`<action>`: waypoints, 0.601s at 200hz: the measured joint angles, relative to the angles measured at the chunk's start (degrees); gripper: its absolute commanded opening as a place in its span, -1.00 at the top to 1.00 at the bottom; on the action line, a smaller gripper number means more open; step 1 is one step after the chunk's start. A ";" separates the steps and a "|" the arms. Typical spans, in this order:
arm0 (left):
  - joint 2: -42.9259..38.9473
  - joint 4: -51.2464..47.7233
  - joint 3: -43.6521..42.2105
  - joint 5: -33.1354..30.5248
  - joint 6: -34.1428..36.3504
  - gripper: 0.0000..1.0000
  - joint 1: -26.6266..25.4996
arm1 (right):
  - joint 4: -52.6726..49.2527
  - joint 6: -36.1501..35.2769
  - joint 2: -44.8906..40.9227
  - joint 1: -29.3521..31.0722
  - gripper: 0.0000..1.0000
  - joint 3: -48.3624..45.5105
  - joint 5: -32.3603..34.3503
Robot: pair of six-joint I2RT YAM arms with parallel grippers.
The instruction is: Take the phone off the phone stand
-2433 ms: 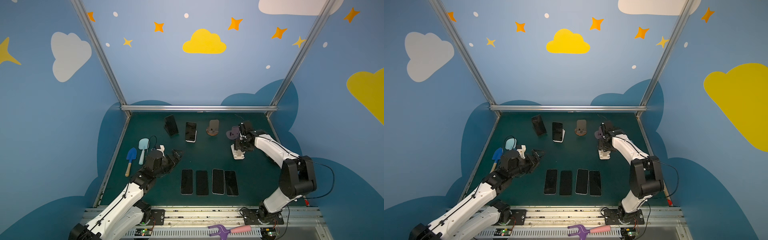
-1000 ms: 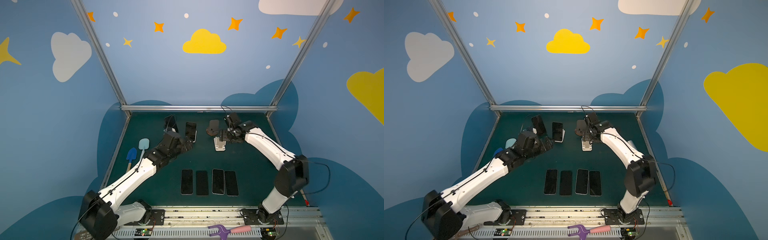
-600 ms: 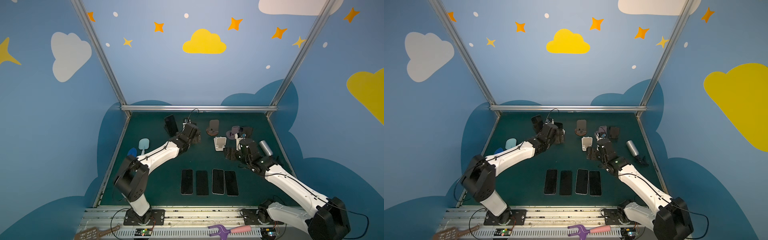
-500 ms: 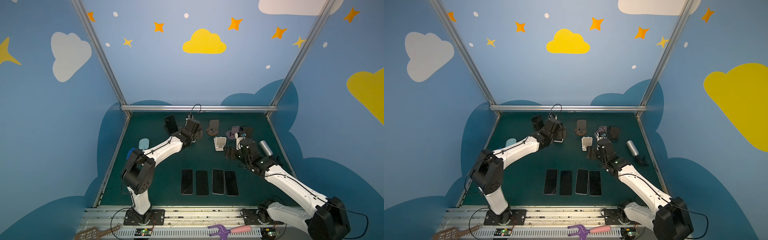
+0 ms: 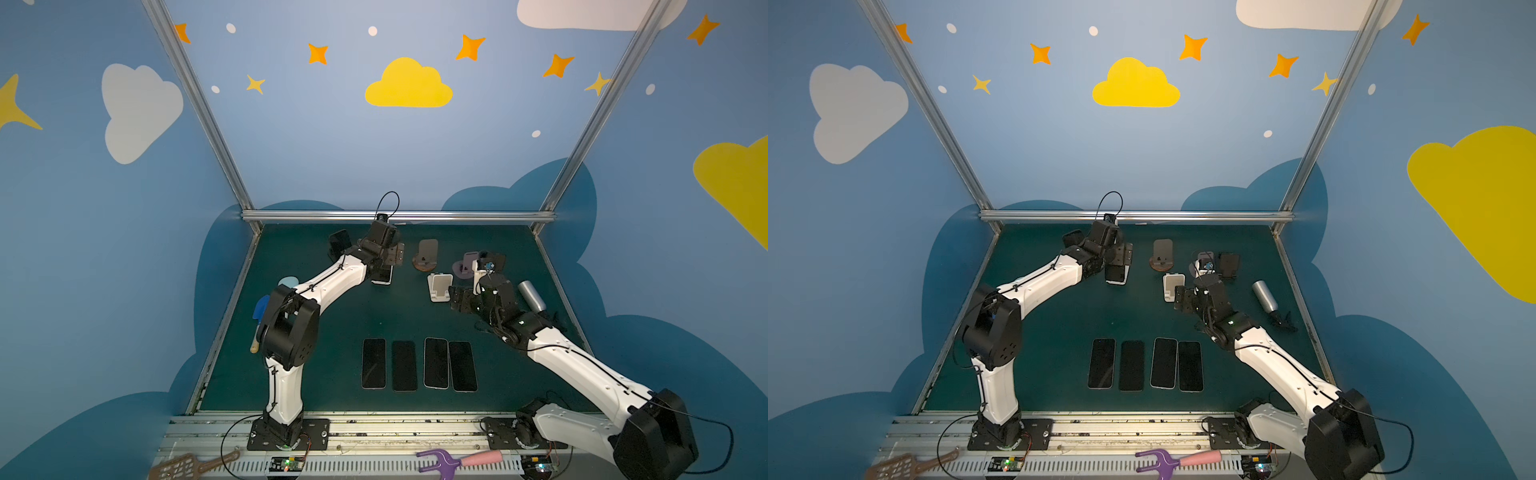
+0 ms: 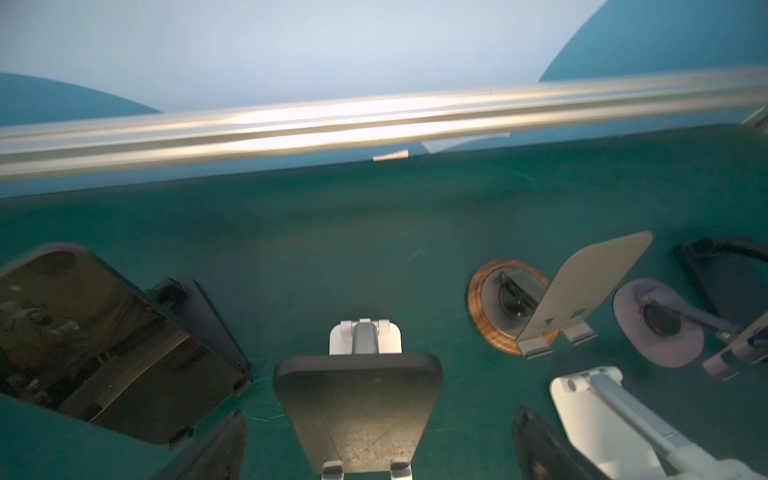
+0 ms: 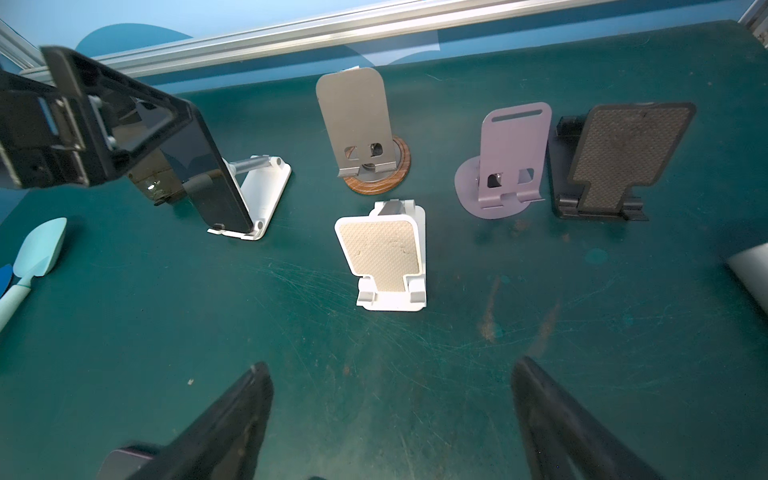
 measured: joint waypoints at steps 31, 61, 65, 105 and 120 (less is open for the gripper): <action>1.95 -0.28 0.28 1.11 0.81 -1.00 0.68 | -0.02 0.42 0.00 0.00 -0.80 0.00 0.11; 3.19 -0.33 0.28 1.07 1.27 -1.00 0.87 | -0.04 0.81 0.00 0.00 -0.80 0.00 0.11; 3.23 -0.26 0.28 1.07 1.33 -1.00 0.87 | -0.04 0.83 0.00 0.00 -0.80 0.00 0.11; 4.24 1.22 0.28 1.25 1.42 -0.97 1.14 | -0.04 0.90 0.00 0.00 -0.80 0.00 0.04; 4.74 1.84 0.33 1.22 1.40 -0.95 1.27 | -0.04 0.92 0.00 0.00 -0.80 0.00 -0.09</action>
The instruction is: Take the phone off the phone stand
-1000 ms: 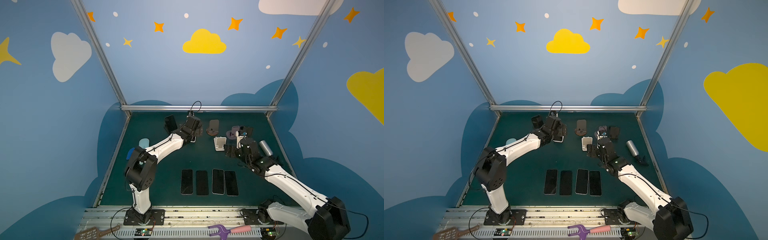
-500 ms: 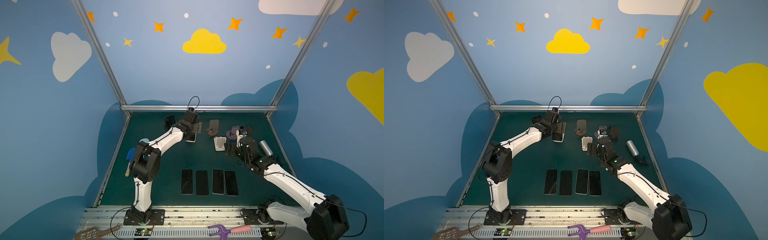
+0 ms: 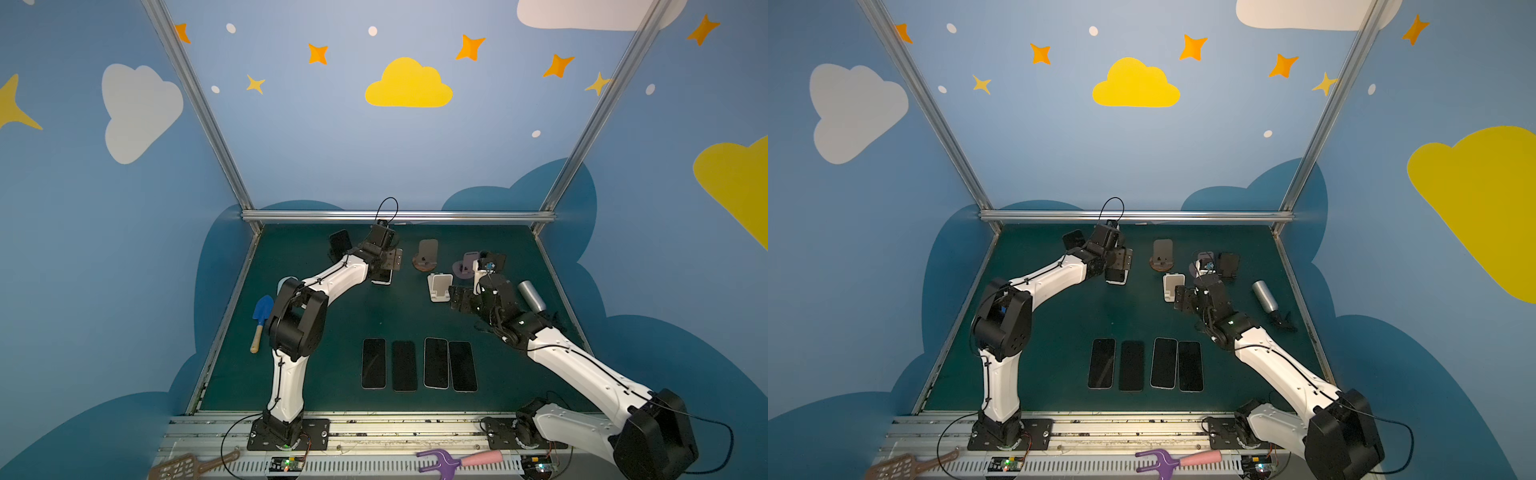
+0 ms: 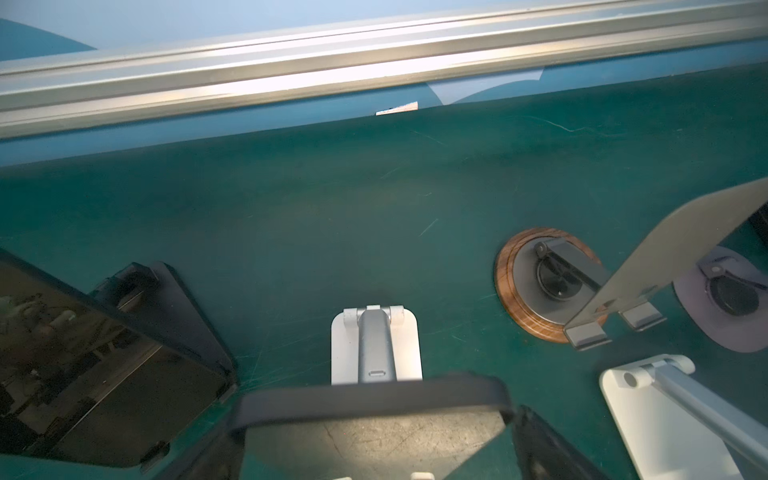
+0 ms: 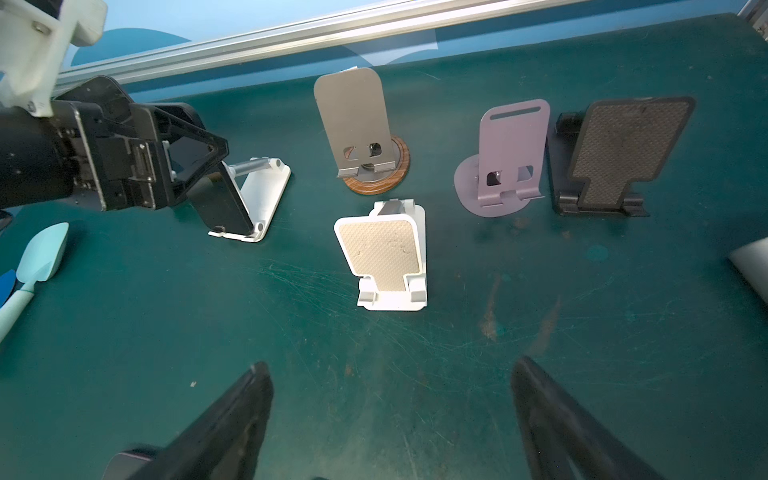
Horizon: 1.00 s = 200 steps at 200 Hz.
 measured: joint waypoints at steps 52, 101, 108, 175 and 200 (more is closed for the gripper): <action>0.85 1.73 0.00 -1.07 -0.33 -0.83 0.13 | -0.28 0.13 0.37 0.00 -0.80 0.00 -0.33; 0.87 2.86 0.00 -1.75 -1.33 -0.73 0.13 | -0.76 0.13 0.42 0.00 -0.80 0.02 -0.50; 0.87 2.93 0.00 -1.88 -1.36 -0.72 0.13 | -0.85 0.15 0.42 0.00 -0.80 0.02 -0.50; 1.79 3.41 0.00 -2.91 -1.97 -0.66 -0.33 | -1.29 0.15 0.31 0.00 -0.80 0.02 -0.52; 1.99 3.39 0.00 -4.07 -1.95 -0.63 -0.72 | -1.31 0.15 0.04 0.00 -0.80 0.02 -0.61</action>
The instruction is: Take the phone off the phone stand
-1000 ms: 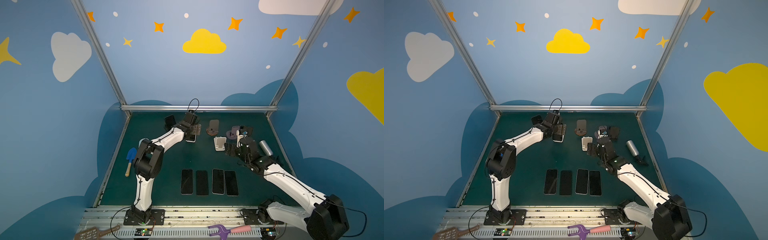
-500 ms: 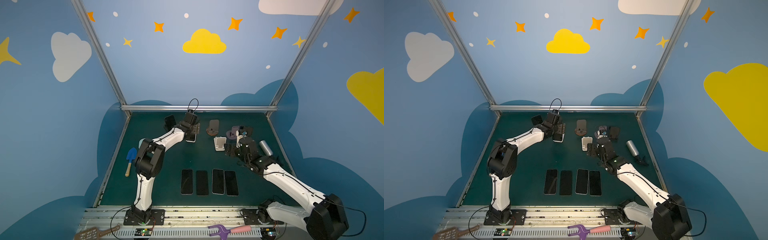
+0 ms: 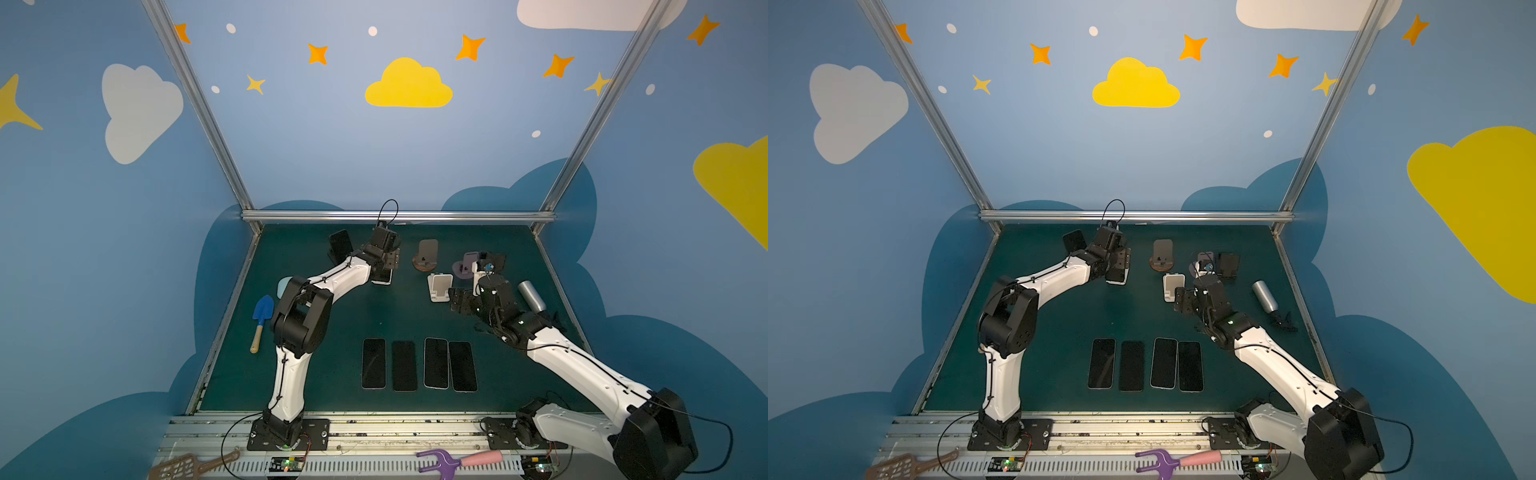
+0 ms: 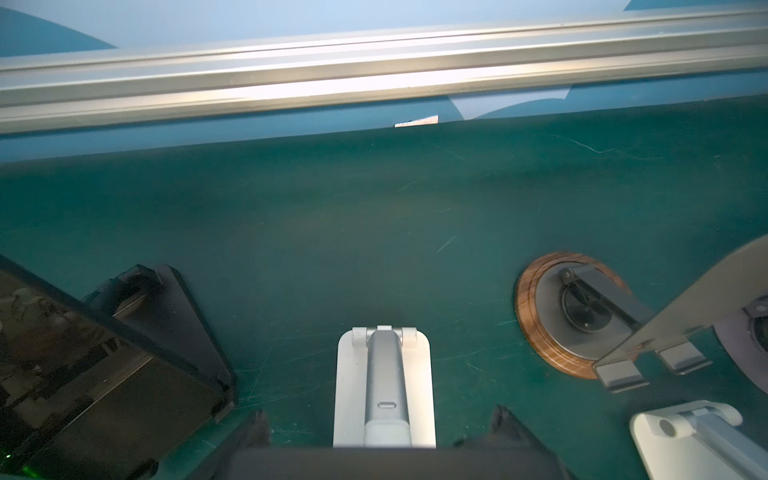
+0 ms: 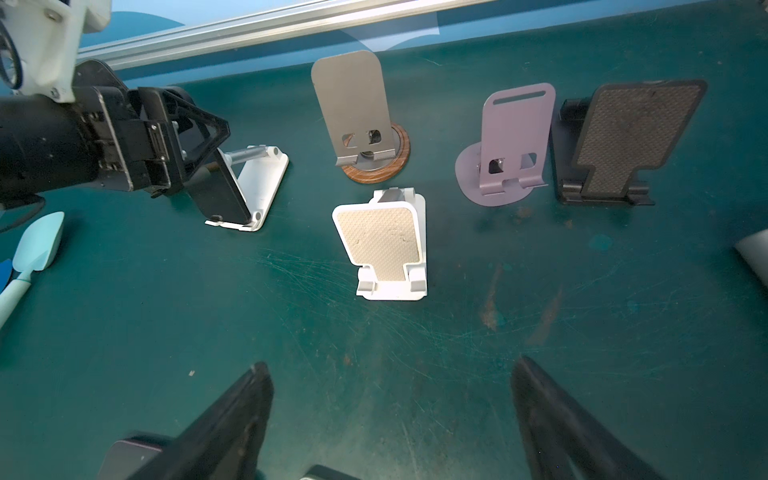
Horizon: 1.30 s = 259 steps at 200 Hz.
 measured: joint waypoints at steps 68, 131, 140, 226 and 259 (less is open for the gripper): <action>0.00 0.02 0.00 -1.33 0.17 -0.44 -0.39 | -0.26 0.00 -1.09 0.00 -0.80 0.00 -0.98; -0.13 0.52 -0.42 -1.60 0.26 -0.43 -0.74 | -0.37 0.00 -1.27 0.00 -0.80 0.00 -1.64; -0.42 0.76 -0.81 -1.73 0.39 -0.43 -0.90 | -0.37 0.00 -1.27 0.00 -0.80 0.00 -1.84; -3.10 0.81 -2.78 -1.95 0.92 -0.41 -1.42 | -0.35 -0.02 -1.27 0.00 -0.80 0.00 -3.26; -4.17 0.81 -2.78 -1.95 1.07 -0.38 -1.57 | -0.35 -0.02 -1.27 0.00 -0.80 0.00 -3.74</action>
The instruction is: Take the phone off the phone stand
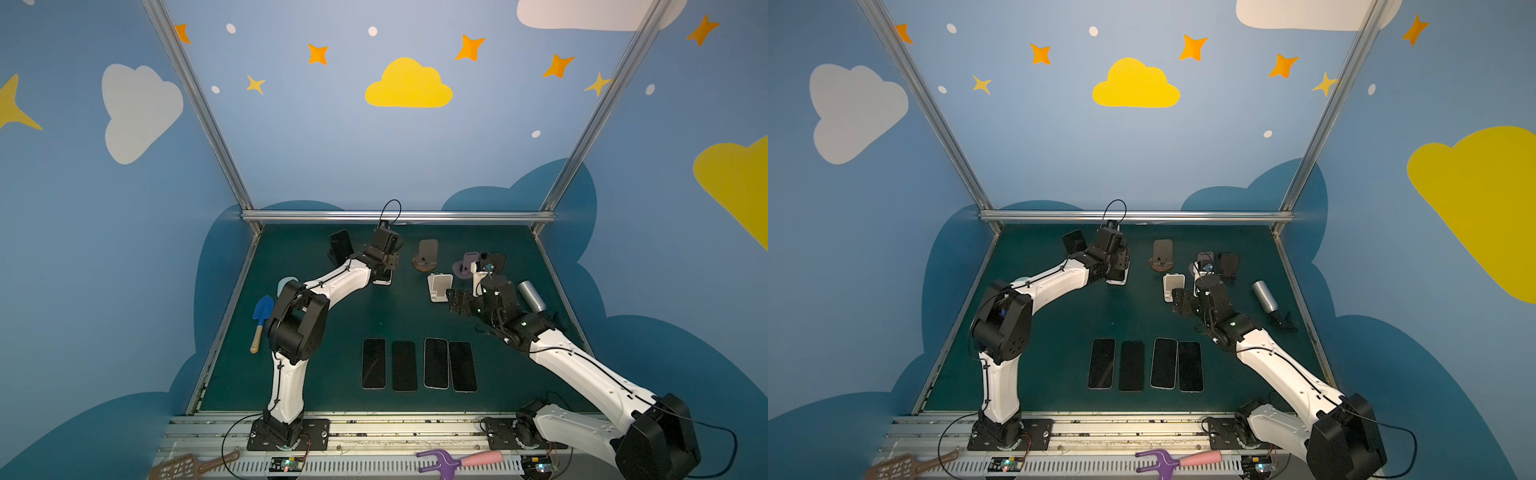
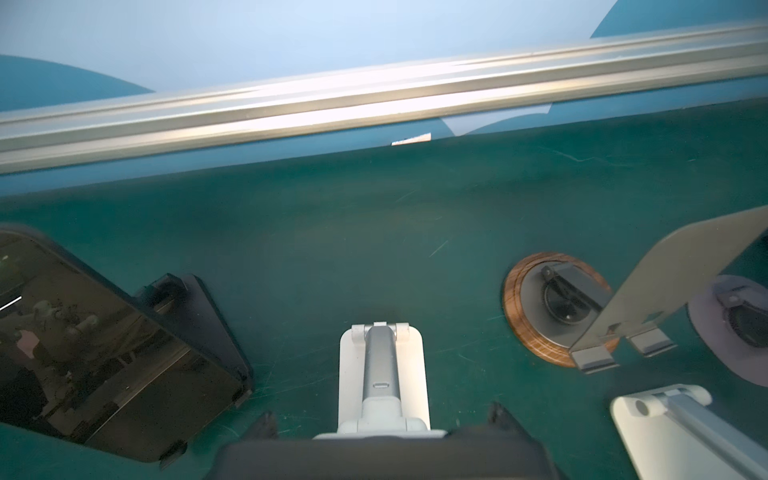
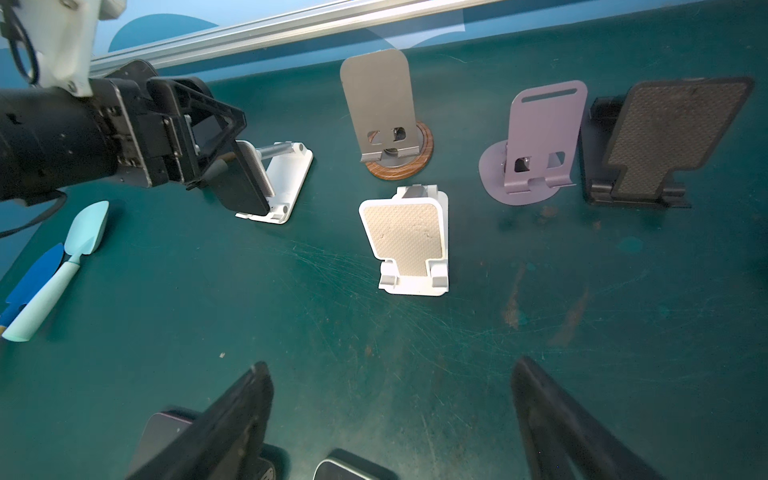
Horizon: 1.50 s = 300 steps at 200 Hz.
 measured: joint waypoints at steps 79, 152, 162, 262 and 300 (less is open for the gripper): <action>-2.45 -2.47 -0.11 0.00 0.46 -0.35 -0.07 | 0.07 -0.04 0.00 0.00 -0.80 0.00 -2.10; -9.22 -4.42 -3.32 -2.08 0.00 -0.31 -0.42 | 5.44 0.79 0.57 0.07 -0.80 -0.02 -17.81; -9.94 -5.14 -3.87 -2.51 -0.22 -0.30 -0.46 | 5.66 1.01 0.74 0.07 -0.80 -0.02 -18.25; -20.96 -7.74 -18.08 -6.56 -4.87 -0.29 -1.53 | 6.91 1.97 2.34 1.38 -0.79 -0.17 -19.91; -25.70 -9.51 -24.00 -7.54 -7.43 -0.27 -1.97 | 6.91 1.95 2.34 1.66 -0.79 -0.17 -19.65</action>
